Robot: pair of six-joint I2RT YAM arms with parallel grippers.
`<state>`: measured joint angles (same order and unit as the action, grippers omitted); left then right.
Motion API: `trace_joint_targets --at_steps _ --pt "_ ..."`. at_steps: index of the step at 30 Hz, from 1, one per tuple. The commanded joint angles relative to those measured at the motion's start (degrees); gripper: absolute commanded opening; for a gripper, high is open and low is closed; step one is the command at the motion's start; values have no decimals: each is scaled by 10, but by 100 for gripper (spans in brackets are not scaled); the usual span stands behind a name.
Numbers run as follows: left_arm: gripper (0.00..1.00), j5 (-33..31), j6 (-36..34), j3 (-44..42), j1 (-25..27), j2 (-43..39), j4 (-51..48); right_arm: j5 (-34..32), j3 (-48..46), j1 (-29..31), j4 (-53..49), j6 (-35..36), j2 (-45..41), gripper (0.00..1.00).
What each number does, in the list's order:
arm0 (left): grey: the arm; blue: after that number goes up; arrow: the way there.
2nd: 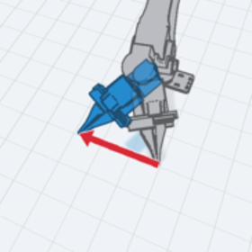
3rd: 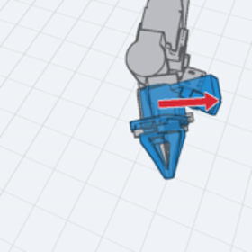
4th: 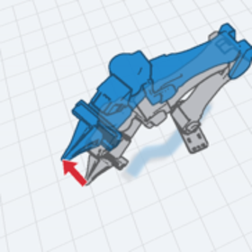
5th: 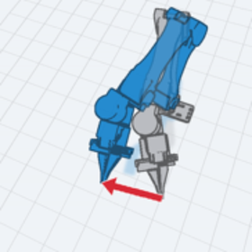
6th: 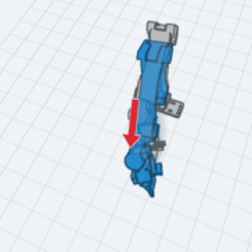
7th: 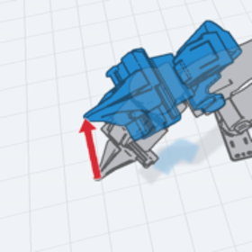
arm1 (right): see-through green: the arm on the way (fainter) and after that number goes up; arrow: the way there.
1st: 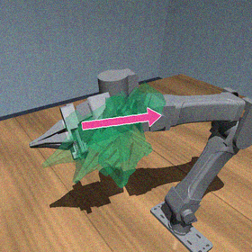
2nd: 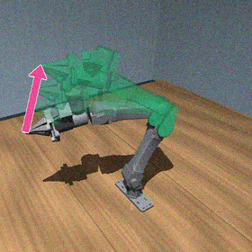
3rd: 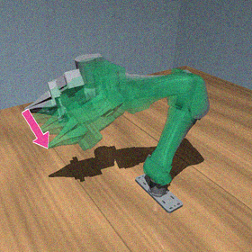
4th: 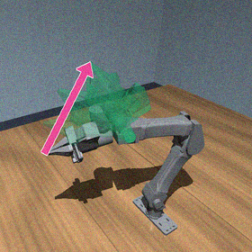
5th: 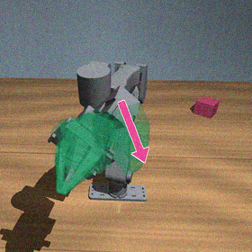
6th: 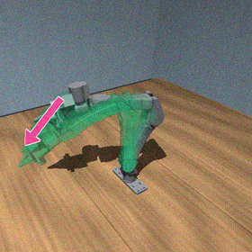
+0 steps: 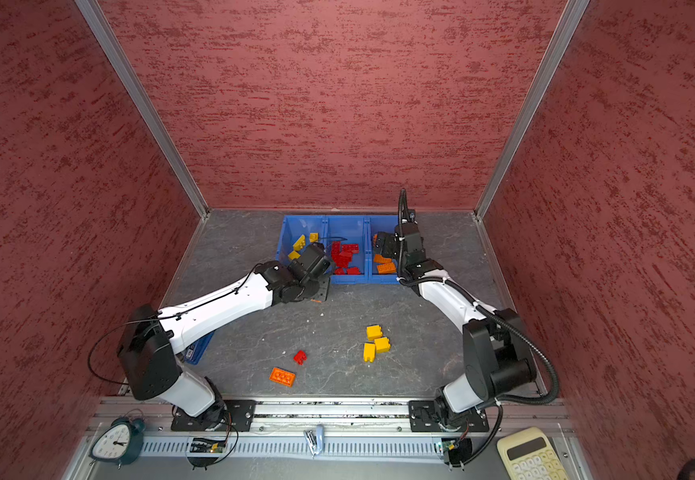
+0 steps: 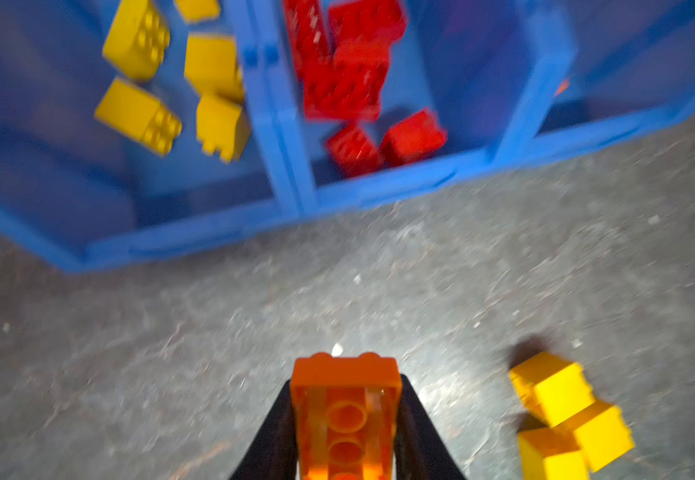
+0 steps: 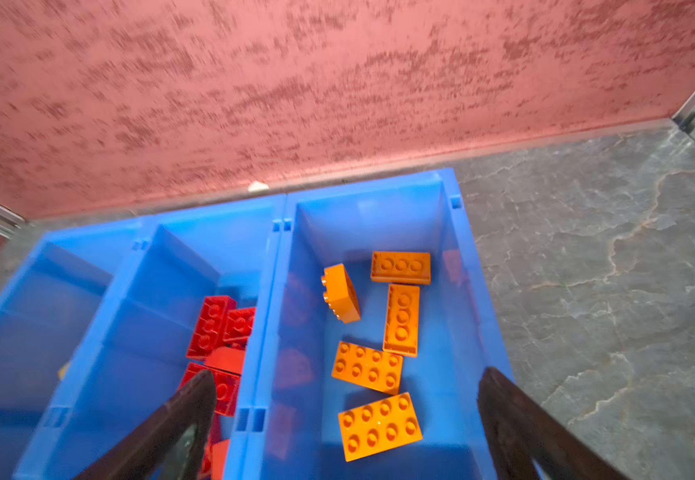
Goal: Sort the legos into containers by color
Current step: 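Drop the orange brick in the orange compartment while the right gripper draws back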
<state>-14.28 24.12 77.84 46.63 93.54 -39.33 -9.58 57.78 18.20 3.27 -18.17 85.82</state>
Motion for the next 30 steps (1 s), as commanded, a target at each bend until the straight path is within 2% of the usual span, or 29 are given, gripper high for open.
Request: trace_joint_targets --at_steps 1,5,10,14,18,23,26,28,30 --pt "23 -8 -51 75 2 70 116 -21 -27 -1 68 -27 -54 99" --pt "23 18 -78 215 3 181 137 -47 -87 -4 102 -58 -109 99" --pt "24 33 -97 328 5 284 153 -100 -163 -24 140 -115 -175 99" --pt "26 63 -104 410 5 355 158 -108 -209 -38 163 -128 -224 99" --pt "30 87 -83 456 6 408 182 -111 -215 -39 141 -118 -243 99" --pt "34 74 -58 505 6 469 186 -103 -223 -39 133 -114 -262 99" --pt "36 89 -39 528 6 493 185 -101 -227 -40 135 -116 -270 99" --pt "41 105 -27 536 6 505 188 -99 -228 -39 133 -117 -271 99" --pt "51 112 -18 545 7 511 182 -95 -227 -40 133 -118 -271 99"
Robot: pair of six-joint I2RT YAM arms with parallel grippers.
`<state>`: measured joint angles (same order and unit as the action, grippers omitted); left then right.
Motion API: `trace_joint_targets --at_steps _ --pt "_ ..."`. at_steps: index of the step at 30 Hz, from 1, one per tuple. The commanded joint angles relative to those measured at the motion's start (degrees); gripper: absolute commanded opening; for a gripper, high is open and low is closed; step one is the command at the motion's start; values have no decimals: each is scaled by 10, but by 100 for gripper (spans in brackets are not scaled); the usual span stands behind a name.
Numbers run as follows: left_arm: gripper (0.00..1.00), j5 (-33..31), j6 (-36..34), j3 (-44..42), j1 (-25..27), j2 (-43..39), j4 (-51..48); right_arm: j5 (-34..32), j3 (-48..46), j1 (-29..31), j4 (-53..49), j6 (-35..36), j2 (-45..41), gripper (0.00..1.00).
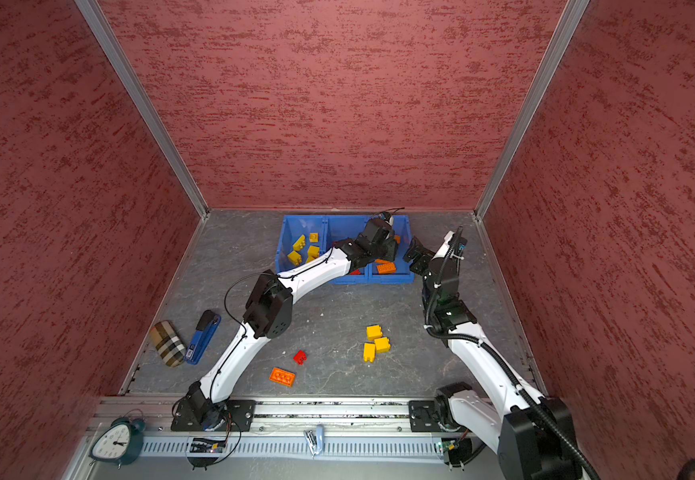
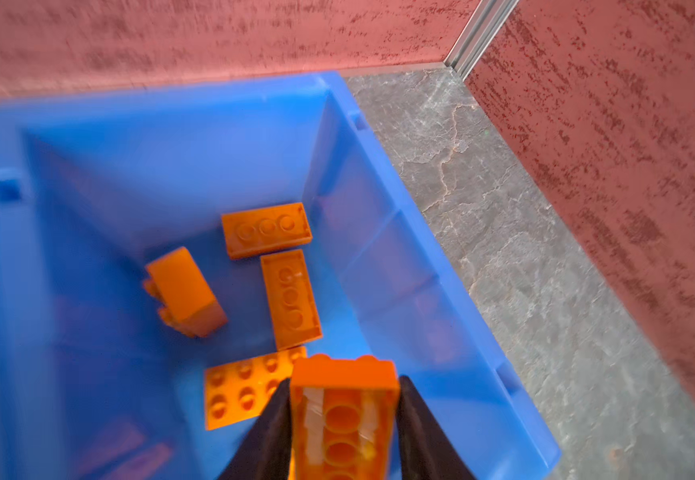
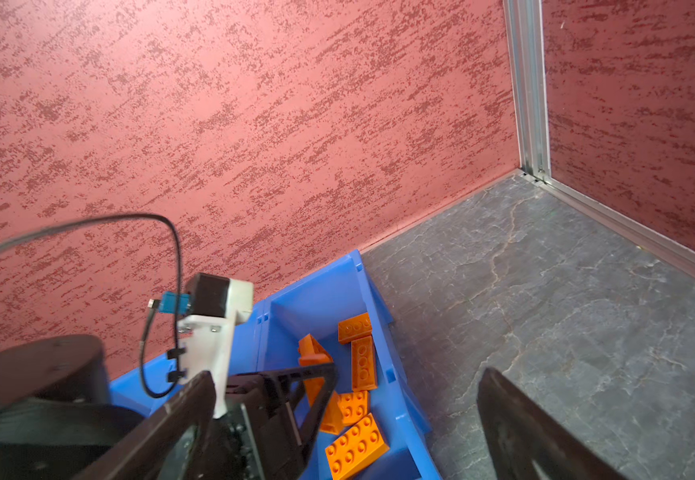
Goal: Sort the legos into containers by color
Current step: 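Drop the orange brick in the orange compartment while the right gripper draws back, then lower the right gripper onto the red brick and grasp it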
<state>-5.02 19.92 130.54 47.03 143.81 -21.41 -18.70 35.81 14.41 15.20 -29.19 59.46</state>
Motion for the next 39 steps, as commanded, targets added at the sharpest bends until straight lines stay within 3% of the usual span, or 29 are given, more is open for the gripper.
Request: trace_joint_targets --at_steps 1,4,11,19,26,32,36,39 --pt "58 22 26 20 4 8 -1 0 -7 -1 12 -7 -8 99" --pt "73 58 22 20 4 -3 -4 12 -4 -1 1 -4 -5 99" --pt "84 95 15 -32 17 -80 -3 41 7 -1 -40 -20 9 99" --pt "99 17 11 -214 30 -221 -9 95 17 -1 -128 -31 20 99" --pt "99 -46 31 -405 24 -340 -42 189 14 1 -180 -43 57 99" --pt "100 -103 130 -562 -19 -455 -53 341 39 74 -169 67 138 99" --pt "100 -166 210 -643 -67 -533 -66 339 93 190 -216 221 213 99" --pt "100 -184 245 -689 -105 -581 -72 373 126 253 -231 304 280 96"
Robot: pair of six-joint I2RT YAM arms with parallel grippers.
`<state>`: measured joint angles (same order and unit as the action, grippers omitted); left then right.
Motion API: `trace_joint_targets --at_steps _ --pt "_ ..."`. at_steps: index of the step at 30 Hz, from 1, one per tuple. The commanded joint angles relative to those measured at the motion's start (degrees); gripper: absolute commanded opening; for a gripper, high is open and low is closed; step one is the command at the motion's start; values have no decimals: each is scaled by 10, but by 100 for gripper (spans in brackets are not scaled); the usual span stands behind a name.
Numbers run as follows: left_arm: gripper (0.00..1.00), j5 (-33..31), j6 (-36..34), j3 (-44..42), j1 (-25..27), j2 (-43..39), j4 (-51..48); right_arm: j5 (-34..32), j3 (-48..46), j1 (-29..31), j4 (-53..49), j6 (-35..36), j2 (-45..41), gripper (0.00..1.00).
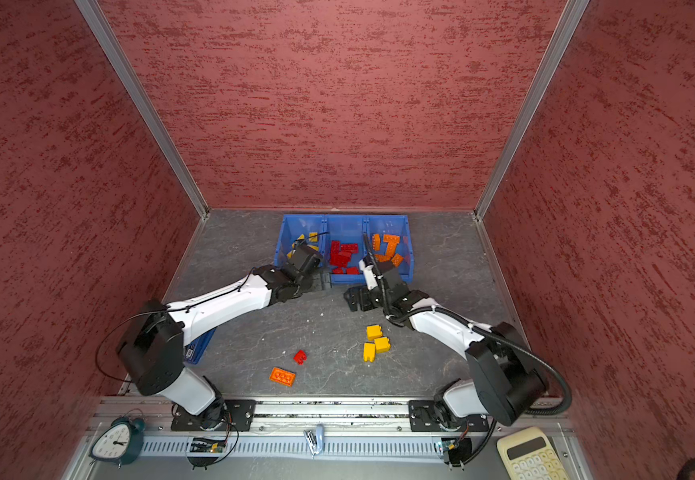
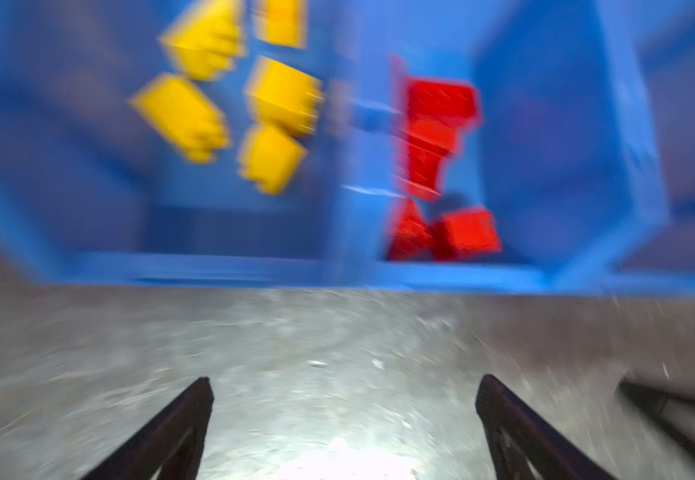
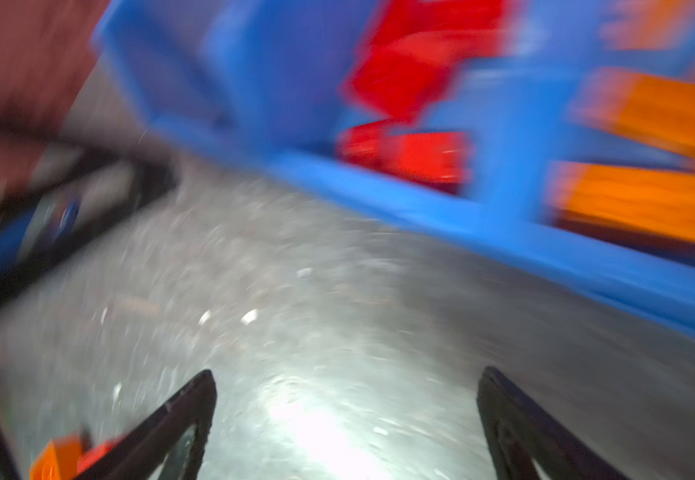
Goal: Sort the legos into containers by color
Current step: 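Lower the right gripper onto the red brick and grasp it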
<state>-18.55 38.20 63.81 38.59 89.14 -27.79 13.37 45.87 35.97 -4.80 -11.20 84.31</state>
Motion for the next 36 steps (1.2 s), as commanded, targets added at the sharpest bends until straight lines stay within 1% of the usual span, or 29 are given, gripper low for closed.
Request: trace_joint_targets --at_steps 1,3,4,5,8,11,14,19,24,28,34,36 --pt "99 -49 63 -33 -34 -48 -8 66 36 51 -34 153 51 94" --pt "100 -55 67 -46 -57 -70 -21 91 50 78 -32 213 79 90" --pt "99 -57 67 -54 -70 -78 -28 109 57 93 -29 259 93 87" --pt "100 -59 68 -60 -83 -88 -35 126 62 108 -35 319 104 85" --pt "99 -60 71 -78 -116 -114 -54 152 98 145 -84 487 145 83" --pt "99 -61 73 -103 -143 -147 -65 164 144 167 -132 601 187 81" --pt "100 -54 78 -134 -170 -186 -70 158 168 189 -159 689 214 81" --pt "100 -35 86 -187 -211 -251 -70 129 202 214 -183 743 253 80" --pt "99 -11 84 -222 -239 -296 -59 128 228 224 -209 754 277 74" --pt "99 4 80 -229 -247 -299 -54 131 244 225 -226 754 289 64" --pt "100 22 74 -226 -247 -280 -42 143 253 225 -230 746 295 47" --pt "99 30 74 -225 -247 -272 -35 146 253 225 -227 739 293 43"
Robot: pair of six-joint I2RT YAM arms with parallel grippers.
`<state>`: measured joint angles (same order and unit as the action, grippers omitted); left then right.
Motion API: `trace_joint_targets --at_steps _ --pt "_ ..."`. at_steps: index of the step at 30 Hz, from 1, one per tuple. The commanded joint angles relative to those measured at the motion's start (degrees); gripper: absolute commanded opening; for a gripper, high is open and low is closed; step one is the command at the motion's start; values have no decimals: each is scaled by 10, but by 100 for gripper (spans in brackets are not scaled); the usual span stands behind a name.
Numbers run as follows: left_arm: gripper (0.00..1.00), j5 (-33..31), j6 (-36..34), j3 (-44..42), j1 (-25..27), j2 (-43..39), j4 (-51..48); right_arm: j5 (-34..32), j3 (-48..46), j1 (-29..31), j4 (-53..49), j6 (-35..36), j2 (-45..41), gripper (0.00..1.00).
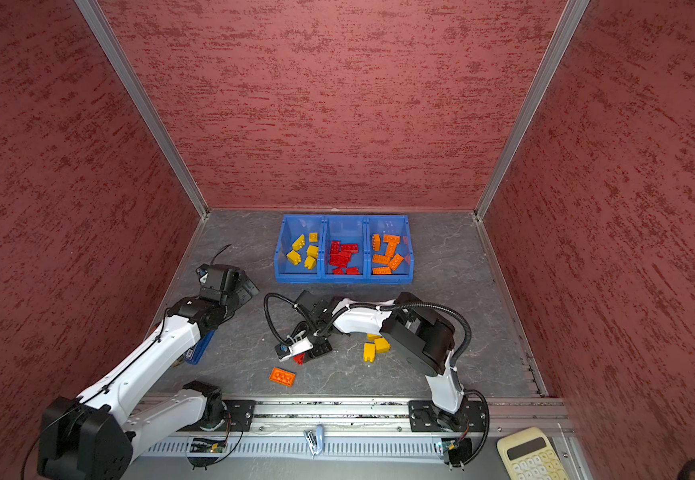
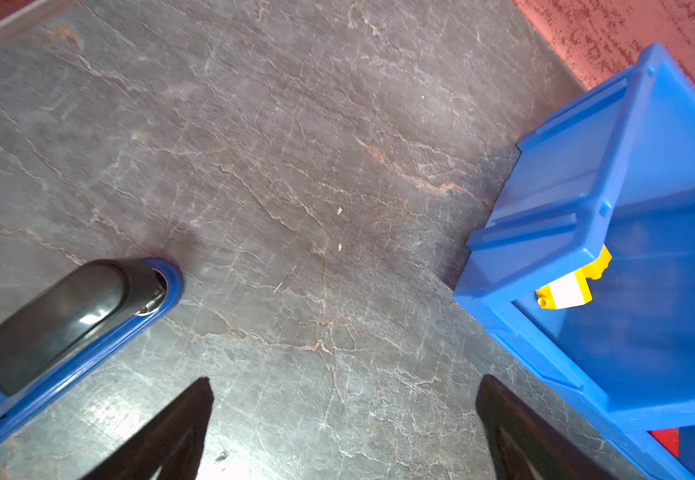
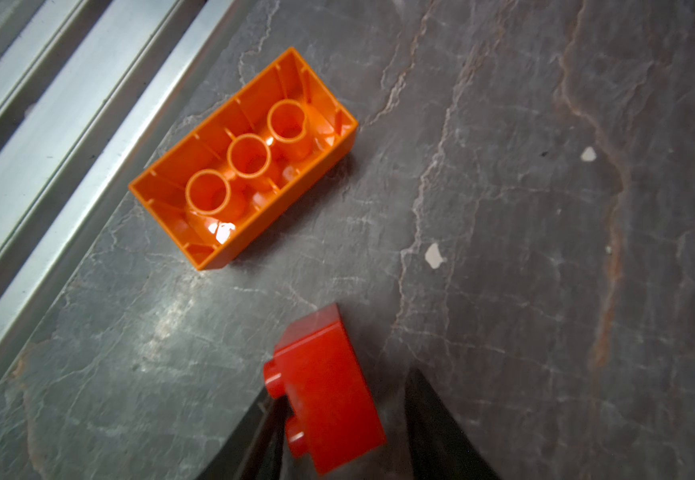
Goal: Sort the legos into containers by color
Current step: 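Lower the right gripper onto the red brick and grasp it, then carry the red brick with the right gripper into the red compartment and release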
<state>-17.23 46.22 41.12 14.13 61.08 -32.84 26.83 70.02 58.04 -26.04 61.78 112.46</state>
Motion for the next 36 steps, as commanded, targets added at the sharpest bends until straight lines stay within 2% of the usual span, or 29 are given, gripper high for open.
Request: trace_joint_targets --at_steps 1,8,12,14,17,19,23,26,30,36 --pt "99 20 -6 2 -2 13 20 12 11 3 -11 5 10 40" --pt "99 31 -6 17 5 50 25 35 -28 -20 64 -53 -35 27" --pt "100 28 -5 28 19 68 29 71 -93 -72 174 -148 -107 23" --pt "99 27 -4 34 28 79 34 69 -129 -103 245 -209 -141 22" --pt "99 18 -2 48 48 103 37 15 -170 -153 350 -313 -175 22" --pt "100 9 -1 65 66 126 34 -56 -178 -179 397 -364 -181 23" --pt "99 -5 -5 102 98 168 25 -233 -152 -187 427 -380 -156 25" --pt "100 -21 -13 127 125 195 17 -314 -129 -198 448 -397 -129 25" --pt "100 -24 -10 141 142 212 9 -359 -107 -218 470 -430 -112 25" --pt "99 -16 -7 129 155 208 26 -374 -70 -231 457 -445 -74 27"
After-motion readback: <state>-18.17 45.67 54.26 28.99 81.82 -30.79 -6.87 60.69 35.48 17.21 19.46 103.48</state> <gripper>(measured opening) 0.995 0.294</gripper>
